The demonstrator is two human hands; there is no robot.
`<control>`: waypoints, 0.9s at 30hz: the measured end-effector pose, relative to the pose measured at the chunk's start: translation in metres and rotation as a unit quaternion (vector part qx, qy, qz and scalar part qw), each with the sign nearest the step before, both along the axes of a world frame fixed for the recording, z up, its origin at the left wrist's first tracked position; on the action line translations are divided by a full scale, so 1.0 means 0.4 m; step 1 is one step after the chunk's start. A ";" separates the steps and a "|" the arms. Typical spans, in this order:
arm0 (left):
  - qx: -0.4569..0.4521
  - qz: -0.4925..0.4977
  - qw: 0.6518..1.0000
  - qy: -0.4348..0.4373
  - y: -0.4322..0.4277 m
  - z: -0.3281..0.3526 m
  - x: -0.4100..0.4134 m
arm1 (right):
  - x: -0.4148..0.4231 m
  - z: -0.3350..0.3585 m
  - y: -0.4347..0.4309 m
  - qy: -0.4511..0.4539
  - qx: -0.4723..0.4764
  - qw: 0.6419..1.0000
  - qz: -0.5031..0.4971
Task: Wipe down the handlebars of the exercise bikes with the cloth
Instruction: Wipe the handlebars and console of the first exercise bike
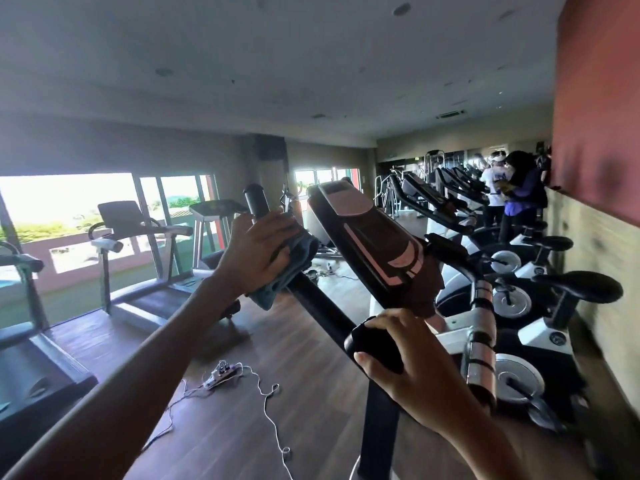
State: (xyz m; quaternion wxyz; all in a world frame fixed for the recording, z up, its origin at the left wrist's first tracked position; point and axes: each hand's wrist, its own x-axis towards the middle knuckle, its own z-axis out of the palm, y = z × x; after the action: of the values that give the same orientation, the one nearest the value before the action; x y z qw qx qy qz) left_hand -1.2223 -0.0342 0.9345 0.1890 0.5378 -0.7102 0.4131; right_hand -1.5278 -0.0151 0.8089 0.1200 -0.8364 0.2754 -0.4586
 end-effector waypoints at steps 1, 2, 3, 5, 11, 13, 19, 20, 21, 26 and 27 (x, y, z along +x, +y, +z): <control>0.003 0.003 1.000 -0.007 -0.004 -0.005 -0.002 | 0.002 -0.002 -0.001 -0.003 0.001 1.000 -0.002; 0.007 0.005 1.000 -0.012 -0.007 -0.012 -0.008 | 0.003 -0.004 -0.002 -0.005 0.003 1.000 -0.003; 0.006 0.006 1.000 -0.009 -0.007 -0.016 -0.017 | 0.003 -0.006 -0.003 -0.008 0.002 1.000 -0.004; -0.013 -0.001 1.000 -0.003 -0.001 -0.033 -0.029 | 0.005 -0.009 -0.004 -0.013 0.000 1.000 -0.005; 0.002 -0.027 0.999 -0.020 -0.027 -0.013 0.023 | 0.004 -0.013 -0.009 -0.011 -0.002 1.000 0.002; -0.006 -0.016 0.999 -0.038 -0.036 0.020 0.033 | 0.002 -0.014 -0.011 -0.015 0.004 1.000 0.012; -0.012 -0.067 0.998 0.016 -0.025 -0.042 0.008 | 0.006 -0.015 -0.009 -0.007 0.018 1.000 0.011; -0.026 -0.067 0.997 0.023 -0.021 -0.061 -0.003 | 0.006 -0.014 -0.009 -0.011 0.017 1.000 0.011; -0.040 -0.065 0.997 0.028 -0.016 -0.076 -0.016 | 0.006 -0.015 -0.009 -0.014 0.014 1.000 0.012; -0.081 -0.102 0.991 0.039 -0.004 -0.121 -0.067 | 0.005 -0.019 -0.007 -0.030 0.005 0.999 0.021; -0.082 -0.112 0.989 0.047 -0.003 -0.128 -0.070 | 0.005 -0.018 -0.007 -0.032 0.004 0.999 0.023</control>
State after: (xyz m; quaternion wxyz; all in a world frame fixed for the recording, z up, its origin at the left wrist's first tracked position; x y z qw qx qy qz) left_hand -1.2502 -0.0355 0.8832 0.3107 0.4557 -0.7202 0.4208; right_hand -1.5257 -0.0181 0.8015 0.1424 -0.8270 0.2536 -0.4812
